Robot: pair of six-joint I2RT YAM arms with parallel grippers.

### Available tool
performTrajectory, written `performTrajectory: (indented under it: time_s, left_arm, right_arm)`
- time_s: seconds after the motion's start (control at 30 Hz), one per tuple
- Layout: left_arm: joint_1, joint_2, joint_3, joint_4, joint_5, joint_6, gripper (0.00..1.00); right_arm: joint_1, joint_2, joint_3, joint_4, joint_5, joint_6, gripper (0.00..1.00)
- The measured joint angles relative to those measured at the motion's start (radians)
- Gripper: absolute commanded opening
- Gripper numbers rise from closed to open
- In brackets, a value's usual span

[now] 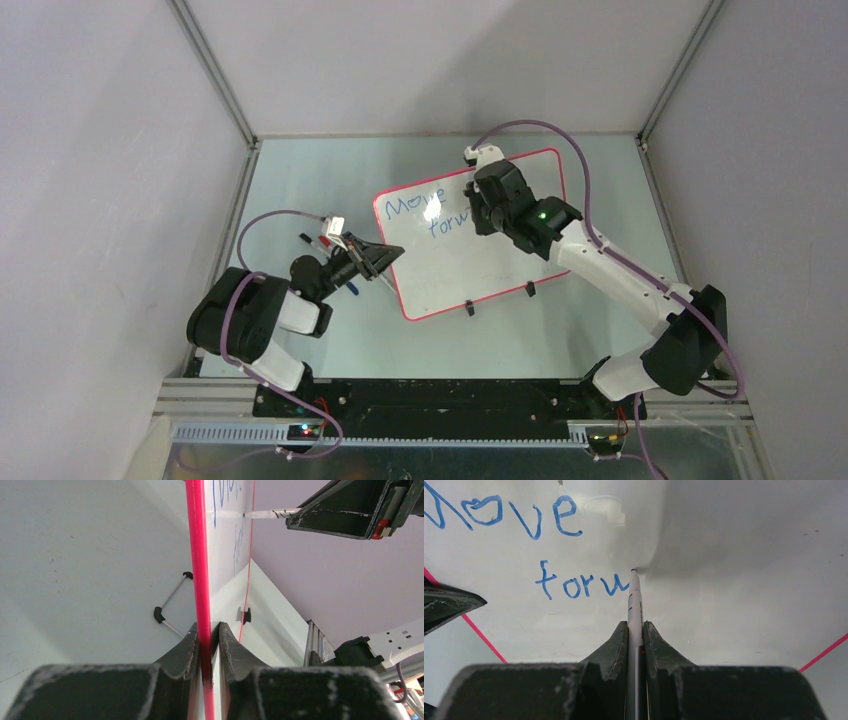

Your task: Write a sentence on the whiteboard

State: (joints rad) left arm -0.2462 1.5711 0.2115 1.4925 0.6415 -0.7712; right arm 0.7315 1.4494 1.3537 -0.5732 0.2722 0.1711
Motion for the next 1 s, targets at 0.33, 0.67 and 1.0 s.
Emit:
performTrajectory:
  time_s: [0.33, 0.67, 1.0]
  left_arm:
    - [0.000, 0.000, 0.000, 0.000, 0.000, 0.000, 0.00]
    - [0.000, 0.000, 0.000, 0.001, 0.001, 0.000, 0.00]
    - [0.000, 0.000, 0.000, 0.001, 0.001, 0.000, 0.00]
  right_arm:
    - [-0.001, -0.010, -0.006, 0.005, -0.005, 0.001, 0.00]
    - [-0.001, -0.126, -0.079, 0.025, -0.022, 0.004, 0.00]
    - [-0.001, -0.102, -0.090, 0.025, -0.016, 0.012, 0.00]
